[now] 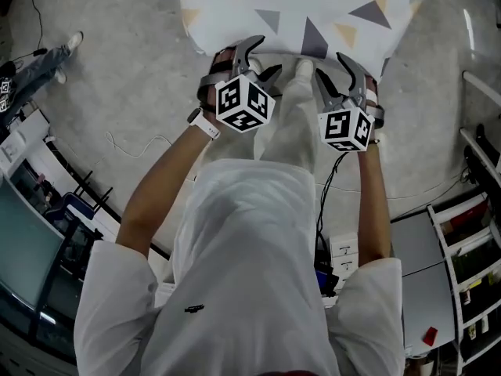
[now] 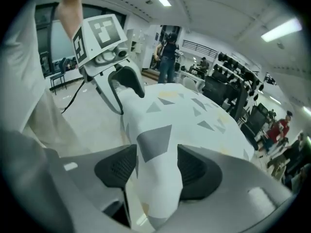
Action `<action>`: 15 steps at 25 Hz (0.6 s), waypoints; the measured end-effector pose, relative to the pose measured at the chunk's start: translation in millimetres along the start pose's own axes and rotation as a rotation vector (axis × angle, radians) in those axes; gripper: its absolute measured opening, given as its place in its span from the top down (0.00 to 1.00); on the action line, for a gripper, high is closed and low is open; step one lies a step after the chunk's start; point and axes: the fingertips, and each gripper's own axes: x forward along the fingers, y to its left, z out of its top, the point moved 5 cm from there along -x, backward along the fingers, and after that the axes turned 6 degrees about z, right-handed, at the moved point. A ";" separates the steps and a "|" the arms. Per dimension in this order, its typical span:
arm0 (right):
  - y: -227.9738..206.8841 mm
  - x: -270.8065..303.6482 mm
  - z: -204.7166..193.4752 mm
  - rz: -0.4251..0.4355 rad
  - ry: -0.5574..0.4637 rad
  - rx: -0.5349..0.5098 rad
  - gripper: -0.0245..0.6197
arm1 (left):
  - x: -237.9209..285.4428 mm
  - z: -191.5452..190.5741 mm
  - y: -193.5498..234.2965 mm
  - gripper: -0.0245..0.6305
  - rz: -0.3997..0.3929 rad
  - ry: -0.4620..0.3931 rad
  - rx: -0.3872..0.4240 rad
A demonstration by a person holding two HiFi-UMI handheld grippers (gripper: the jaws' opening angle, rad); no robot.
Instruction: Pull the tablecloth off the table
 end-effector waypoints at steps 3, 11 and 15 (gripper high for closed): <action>1.2 16.2 -5.8 0.041 0.018 -0.088 0.54 | 17.6 0.7 -3.2 0.48 -0.010 -0.013 0.062; 4.7 38.7 -28.0 0.040 0.136 -0.403 0.54 | 43.4 -6.3 -4.3 0.47 0.045 0.047 0.171; 1.7 39.3 -27.2 0.018 0.158 -0.458 0.67 | 44.6 -9.0 -3.7 0.49 0.137 0.033 0.264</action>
